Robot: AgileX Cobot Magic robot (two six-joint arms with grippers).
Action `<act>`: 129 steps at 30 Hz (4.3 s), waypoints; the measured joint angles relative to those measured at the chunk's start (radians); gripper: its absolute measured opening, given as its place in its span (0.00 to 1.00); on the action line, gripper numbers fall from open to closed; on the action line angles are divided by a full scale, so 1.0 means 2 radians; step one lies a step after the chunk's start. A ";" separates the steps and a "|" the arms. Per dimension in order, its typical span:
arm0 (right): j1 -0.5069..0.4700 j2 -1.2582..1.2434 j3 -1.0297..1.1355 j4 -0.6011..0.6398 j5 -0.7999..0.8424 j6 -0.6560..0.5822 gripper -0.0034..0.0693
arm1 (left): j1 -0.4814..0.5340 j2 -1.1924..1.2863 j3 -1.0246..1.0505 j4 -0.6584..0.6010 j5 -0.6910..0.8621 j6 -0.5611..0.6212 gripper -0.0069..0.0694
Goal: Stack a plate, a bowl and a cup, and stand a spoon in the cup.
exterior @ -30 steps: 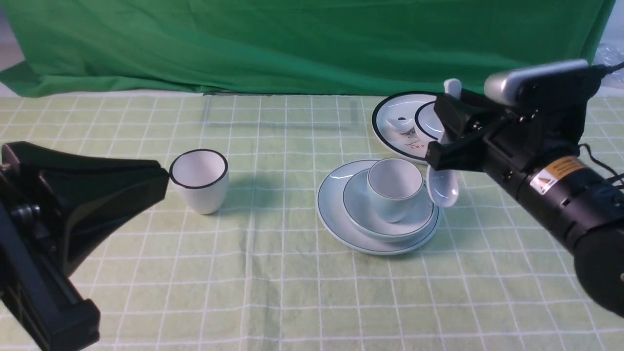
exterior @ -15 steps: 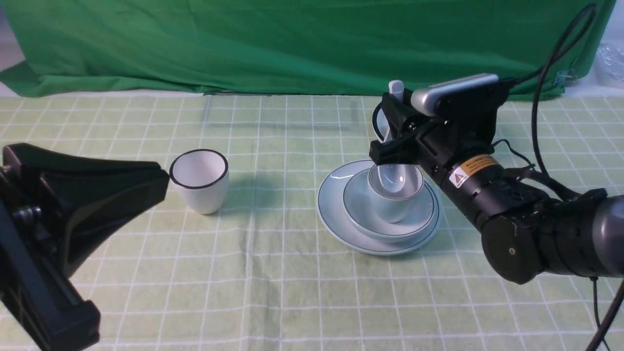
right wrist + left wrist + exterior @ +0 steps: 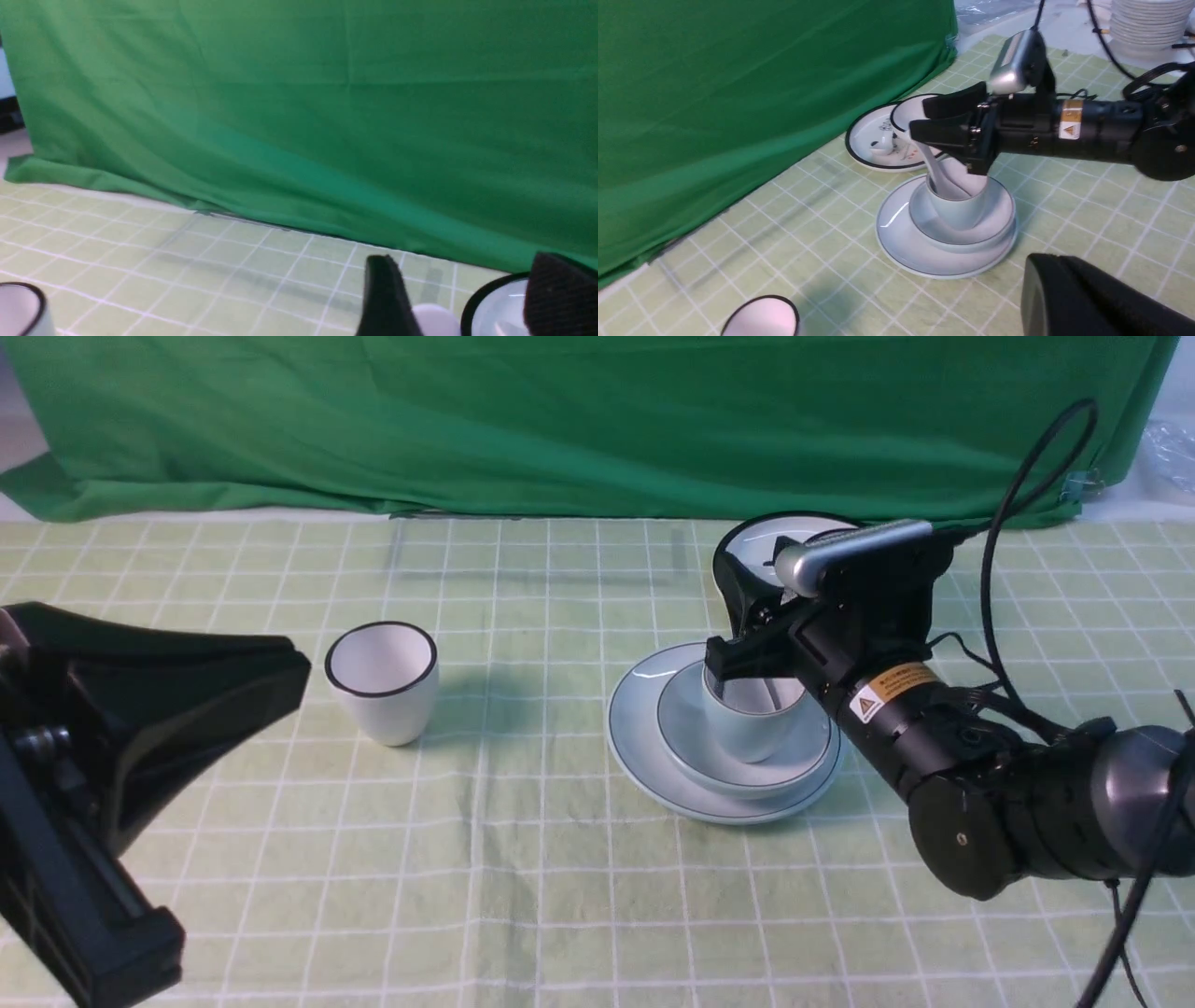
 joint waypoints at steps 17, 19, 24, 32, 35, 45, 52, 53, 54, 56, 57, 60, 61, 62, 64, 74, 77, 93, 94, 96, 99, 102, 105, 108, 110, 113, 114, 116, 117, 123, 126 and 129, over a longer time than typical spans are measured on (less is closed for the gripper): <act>0.107 -0.452 0.224 -0.002 0.382 0.063 0.11 | 0.000 -0.272 0.288 0.023 -0.223 -0.002 0.09; 0.109 -0.487 0.239 -0.002 0.428 0.083 0.09 | 0.000 -0.275 0.311 0.032 -0.258 0.003 0.09; 0.109 -0.541 0.271 -0.002 0.481 0.096 0.11 | 0.000 -0.275 0.350 0.041 -0.280 0.005 0.09; 0.110 -0.548 0.307 0.000 0.482 0.099 0.14 | 0.000 -0.275 0.393 0.041 -0.270 0.006 0.09; 0.085 -0.565 0.319 0.017 0.468 0.124 0.15 | 0.000 -0.275 0.399 0.041 -0.255 0.006 0.09; -0.053 -0.742 0.411 0.027 0.539 0.145 0.15 | -0.002 -0.274 0.399 0.041 -0.243 0.007 0.09; -0.123 -0.807 0.413 0.026 0.565 0.031 0.09 | -0.002 -0.274 0.399 0.041 -0.241 0.008 0.09; -0.132 -0.813 0.413 0.026 0.568 0.011 0.08 | -0.002 -0.274 0.399 0.041 -0.241 0.008 0.09; -0.142 -0.822 0.413 0.026 0.573 -0.016 0.07 | -0.002 -0.274 0.399 0.041 -0.241 0.008 0.09; -0.153 -0.834 0.413 0.026 0.581 -0.035 0.07 | -0.002 -0.274 0.399 0.041 -0.241 0.008 0.09; -0.183 -0.867 0.413 0.025 0.614 -0.062 0.07 | -0.002 -0.274 0.399 0.041 -0.241 0.008 0.09; -0.214 -0.906 0.413 0.025 0.651 -0.082 0.07 | -0.002 -0.274 0.399 0.041 -0.241 0.009 0.09; -0.217 -0.909 0.413 0.025 0.653 -0.084 0.07 | -0.002 -0.274 0.399 0.041 -0.241 0.009 0.09; -0.229 -0.920 0.413 0.027 0.658 -0.098 0.07 | -0.002 -0.274 0.399 0.041 -0.239 0.009 0.09; -0.240 -0.926 0.413 0.029 0.666 -0.114 0.07 | -0.002 -0.274 0.399 0.041 -0.240 0.009 0.09; -0.243 -0.927 0.413 0.040 0.677 -0.123 0.08 | -0.002 -0.274 0.399 0.041 -0.239 0.009 0.09; -0.243 -0.927 0.413 0.040 0.677 -0.124 0.09 | -0.002 -0.274 0.399 0.041 -0.239 0.009 0.09; -0.244 -0.927 0.413 0.040 0.677 -0.125 0.14 | -0.002 -0.274 0.399 0.041 -0.239 0.009 0.09; -0.244 -0.927 0.413 0.040 0.677 -0.125 0.15 | -0.002 -0.274 0.399 0.041 -0.239 0.009 0.09; -0.244 -0.927 0.413 0.040 0.677 -0.125 0.15 | -0.002 -0.274 0.399 0.041 -0.249 0.009 0.09; -0.244 -0.927 0.413 0.040 0.677 -0.125 0.16 | 0.015 -0.274 0.399 0.031 -0.275 0.010 0.09; -0.244 -0.927 0.413 0.040 0.677 -0.125 0.17 | 0.113 -0.281 0.399 -0.039 -0.308 0.017 0.09; -0.244 -0.927 0.413 0.040 0.677 -0.125 0.17 | 0.184 -0.293 0.399 -0.071 -0.306 0.017 0.09; -0.244 -0.927 0.413 0.040 0.677 -0.125 0.18 | 0.290 -0.312 0.399 -0.108 -0.261 0.017 0.09; -0.244 -0.927 0.413 0.040 0.677 -0.125 0.19 | 0.333 -0.315 0.399 -0.118 -0.220 0.015 0.09; -0.244 -0.927 0.413 0.040 0.677 -0.125 0.21 | 0.366 -0.315 0.399 -0.126 -0.154 0.012 0.09; -0.244 -0.927 0.413 0.040 0.677 -0.125 0.21 | 0.367 -0.315 0.399 -0.126 -0.152 0.012 0.09; -0.244 -0.927 0.413 0.040 0.677 -0.125 0.22 | 0.371 -0.315 0.399 -0.127 -0.149 0.010 0.09; -0.244 -0.927 0.413 0.040 0.677 -0.125 0.22 | 0.371 -0.315 0.399 -0.127 -0.149 0.010 0.09; -0.244 -0.927 0.413 0.040 0.677 -0.125 0.24 | 0.371 -0.315 0.399 -0.130 -0.149 0.009 0.09; -0.244 -0.927 0.413 0.040 0.677 -0.125 0.24 | 0.371 -0.315 0.399 -0.130 -0.149 0.009 0.09; -0.244 -0.927 0.413 0.040 0.677 -0.125 0.26 | 0.371 -0.315 0.399 -0.130 -0.148 0.009 0.09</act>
